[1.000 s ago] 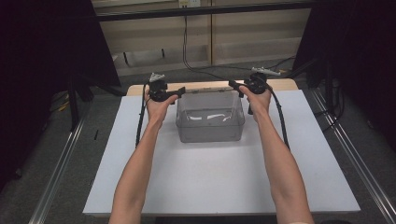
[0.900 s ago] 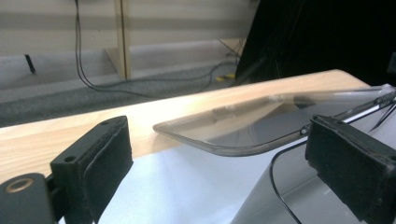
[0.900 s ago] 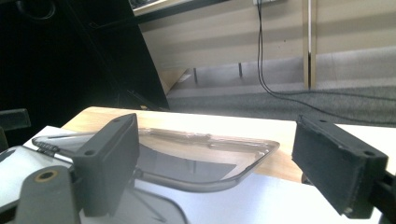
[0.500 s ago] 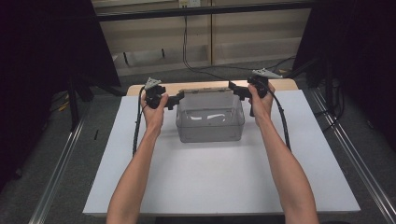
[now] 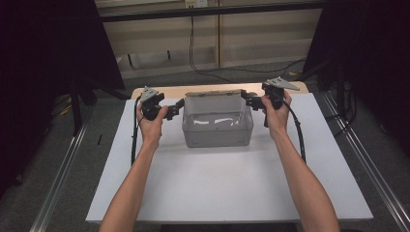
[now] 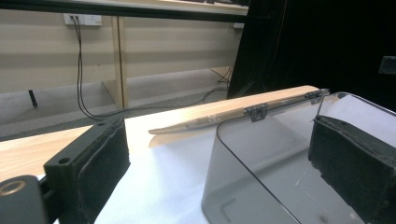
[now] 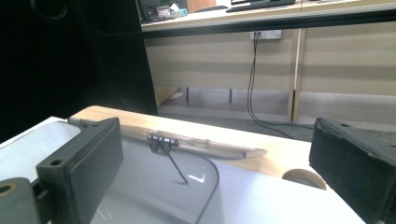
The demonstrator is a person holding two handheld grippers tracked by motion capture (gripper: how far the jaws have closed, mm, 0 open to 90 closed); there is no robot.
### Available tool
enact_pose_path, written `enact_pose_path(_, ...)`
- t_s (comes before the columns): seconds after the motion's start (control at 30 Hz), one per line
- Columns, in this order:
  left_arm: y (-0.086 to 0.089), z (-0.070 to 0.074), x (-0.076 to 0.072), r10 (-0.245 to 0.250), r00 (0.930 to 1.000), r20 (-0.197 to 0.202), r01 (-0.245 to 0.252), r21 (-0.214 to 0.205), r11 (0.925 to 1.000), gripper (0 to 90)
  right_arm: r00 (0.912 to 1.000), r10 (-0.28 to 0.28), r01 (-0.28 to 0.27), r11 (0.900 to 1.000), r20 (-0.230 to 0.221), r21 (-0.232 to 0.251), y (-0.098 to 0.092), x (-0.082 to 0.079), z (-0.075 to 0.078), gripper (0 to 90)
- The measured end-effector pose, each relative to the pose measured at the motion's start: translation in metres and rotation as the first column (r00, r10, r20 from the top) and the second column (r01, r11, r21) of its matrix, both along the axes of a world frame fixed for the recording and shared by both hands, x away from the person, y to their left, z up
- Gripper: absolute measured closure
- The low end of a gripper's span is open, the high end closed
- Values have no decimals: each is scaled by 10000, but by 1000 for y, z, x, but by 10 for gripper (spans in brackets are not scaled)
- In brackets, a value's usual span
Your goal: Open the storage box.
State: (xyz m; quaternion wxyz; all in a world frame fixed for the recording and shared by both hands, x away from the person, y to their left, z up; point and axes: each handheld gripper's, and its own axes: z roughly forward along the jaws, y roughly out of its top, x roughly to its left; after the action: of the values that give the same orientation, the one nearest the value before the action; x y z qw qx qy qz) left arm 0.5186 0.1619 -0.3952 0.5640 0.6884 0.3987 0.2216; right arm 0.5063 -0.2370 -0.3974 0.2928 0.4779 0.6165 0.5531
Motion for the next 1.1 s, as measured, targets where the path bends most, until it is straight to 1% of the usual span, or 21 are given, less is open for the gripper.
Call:
enact_pose_path(0.17,4,0,-14,-78,9999,153,79,-57,10000,50,9997,202,-200,9997,158,-138,-2,-16,0,26)
enact_pose_path(0.2,6,0,-17,-101,9998,186,101,27,9999,50,9995,248,-245,9996,214,-129,-2,-18,1,26)
enact_pose_path(0.3,11,1,-22,-16,9995,316,20,-108,9999,50,9990,343,-336,9991,298,-246,-2,-26,2,25)
enact_pose_path(0.37,12,1,-25,-35,9994,331,38,-99,9999,50,9987,377,-367,9989,340,-296,-2,-29,2,25)
enact_pose_path(0.4,13,1,-27,6,9993,363,-4,-66,10000,50,9981,465,-452,9984,401,-346,-2,-35,2,21)
enact_pose_path(0.43,13,1,-30,-11,9991,425,9,48,10000,50,9981,465,-452,9984,401,-346,-2,-35,2,21)
enact_pose_path(0.47,14,1,-35,-116,9987,491,112,100,9999,50,9980,444,-425,9982,457,-419,-3,-40,2,21)
enact_pose_path(0.5,14,1,-35,-116,9987,491,112,100,9999,50,9979,452,-431,9981,469,-446,-4,-42,1,21)
enact_pose_path(0.53,14,0,-41,-168,9988,465,165,77,9998,50,9978,476,-454,9978,452,-488,-5,-45,1,20)
enact_pose_path(0.57,14,-1,-44,-228,9982,558,224,87,9997,50,9979,469,-446,9977,454,-513,-5,-46,1,19)
enact_pose_path(0.67,14,-3,-49,-296,9978,597,291,99,9995,50,9977,469,-438,9971,496,-615,-9,-53,-1,19)
enact_pose_path(0.7,14,-4,-53,-241,9978,610,236,89,9997,50,9978,429,-396,9971,497,-655,-10,-55,-1,19)
enact_pose_path(0.73,14,-4,-53,-241,9978,610,236,89,9997,50,9978,429,-396,9971,497,-655,-10,-55,-1,19)
enact_pose_path(0.77,14,-5,-58,-177,9974,695,175,33,9998,50,9979,417,-383,9970,501,-669,-11,-60,-2,17)
enact_pose_path(0.83,14,-6,-60,-180,9971,735,178,34,9998,50,9976,417,-379,9969,549,-685,-12,-63,-2,18)
enact_pose_path(0.87,15,-6,-62,-163,9968,780,153,131,9998,51,9972,399,-354,9968,626,-716,-13,-68,-1,18)
enact_pose_path(0.9,15,-7,-64,-148,9969,774,150,-11,9999,51,9972,399,-354,9968,626,-716,-13,-68,-1,18)
enact_pose_path(0.93,17,-8,-70,-83,9966,818,96,-151,9998,54,9964,447,-394,9966,716,-730,-13,-74,0,17)
enact_pose_path(0.97,17,-8,-70,-83,9966,818,96,-151,9998,57,9964,447,-394,9966,716,-730,-13,-74,0,17)
enact_pose_path(1.07,21,-8,-79,-36,9951,984,45,-94,9999,59,9957,435,-368,9960,812,-811,-14,-83,1,17)
enact_pose_path(1.1,22,-9,-83,6,9944,1053,-1,-51,10000,67,9953,395,-310,9949,888,-958,-13,-90,2,17)
